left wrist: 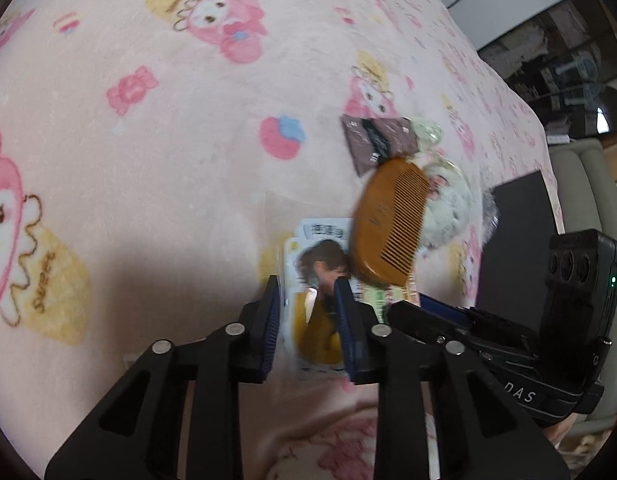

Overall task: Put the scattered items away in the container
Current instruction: 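Grasp the two printed sticker cards with the right gripper, then carry the sticker cards with the right gripper over the box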

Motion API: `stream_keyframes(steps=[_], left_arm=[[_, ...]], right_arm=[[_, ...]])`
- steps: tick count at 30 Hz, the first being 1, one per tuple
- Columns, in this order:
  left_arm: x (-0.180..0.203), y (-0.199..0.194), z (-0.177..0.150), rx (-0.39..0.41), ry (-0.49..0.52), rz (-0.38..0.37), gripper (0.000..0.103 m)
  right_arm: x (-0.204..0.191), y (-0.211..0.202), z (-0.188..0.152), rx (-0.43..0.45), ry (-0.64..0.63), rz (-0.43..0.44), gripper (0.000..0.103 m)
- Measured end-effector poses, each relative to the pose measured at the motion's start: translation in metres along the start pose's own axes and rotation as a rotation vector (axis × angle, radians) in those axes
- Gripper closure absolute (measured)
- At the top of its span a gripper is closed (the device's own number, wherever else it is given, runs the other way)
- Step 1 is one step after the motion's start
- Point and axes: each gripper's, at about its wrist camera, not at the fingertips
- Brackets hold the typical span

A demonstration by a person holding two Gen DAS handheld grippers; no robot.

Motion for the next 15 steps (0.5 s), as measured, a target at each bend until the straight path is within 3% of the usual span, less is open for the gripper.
stream_keyframes(steps=[2,10,15], left_arm=[[0.005,-0.01,-0.005,0.018,-0.007,-0.002,0.08],[0.048,-0.052,-0.018,0.089,0.042,-0.048,0.084],[0.091,-0.084,-0.019,0.149,0.106,-0.086,0.084]], right_arm=[[-0.002,-0.008,-0.007,0.005,-0.014,-0.007,0.084],[-0.002,-0.068,-0.036,0.09,0.019,0.069,0.085],[0.004,-0.121,-0.054,0.187,0.019,0.083,0.085]])
Point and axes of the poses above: each gripper's, at about its wrist camera, not at the fingertips, and y roughly the way its jaws point, x to its right, z to its top, and after that the axes turned 15 degrees about y, right-handed
